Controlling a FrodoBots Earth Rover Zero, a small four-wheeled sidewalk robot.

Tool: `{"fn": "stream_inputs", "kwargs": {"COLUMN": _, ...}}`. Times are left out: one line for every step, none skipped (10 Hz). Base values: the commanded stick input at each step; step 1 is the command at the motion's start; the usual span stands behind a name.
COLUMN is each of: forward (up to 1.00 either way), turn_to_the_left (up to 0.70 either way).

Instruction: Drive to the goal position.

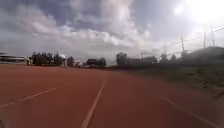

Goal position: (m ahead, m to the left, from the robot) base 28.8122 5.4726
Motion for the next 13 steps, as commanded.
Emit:
{"fn": "stream_inputs", "kwargs": {"forward": 0.70, "turn_to_the_left": 0.00}}
{"fn": "stream_inputs", "kwargs": {"forward": 0.70, "turn_to_the_left": 0.00}}
{"fn": "stream_inputs", "kwargs": {"forward": 0.70, "turn_to_the_left": 0.00}}
{"fn": "stream_inputs", "kwargs": {"forward": 0.70, "turn_to_the_left": 0.00}}
{"fn": "stream_inputs", "kwargs": {"forward": 0.70, "turn_to_the_left": 0.00}}
{"fn": "stream_inputs", "kwargs": {"forward": 0.70, "turn_to_the_left": 0.00}}
{"fn": "stream_inputs", "kwargs": {"forward": 0.70, "turn_to_the_left": 0.00}}
{"fn": "stream_inputs", "kwargs": {"forward": 0.70, "turn_to_the_left": 0.00}}
{"fn": "stream_inputs", "kwargs": {"forward": 0.70, "turn_to_the_left": 0.00}}
{"fn": "stream_inputs", "kwargs": {"forward": 0.70, "turn_to_the_left": 0.00}}
{"fn": "stream_inputs", "kwargs": {"forward": 0.70, "turn_to_the_left": 0.00}}
{"fn": "stream_inputs", "kwargs": {"forward": 0.70, "turn_to_the_left": 0.00}}
{"fn": "stream_inputs", "kwargs": {"forward": 0.70, "turn_to_the_left": 0.00}}
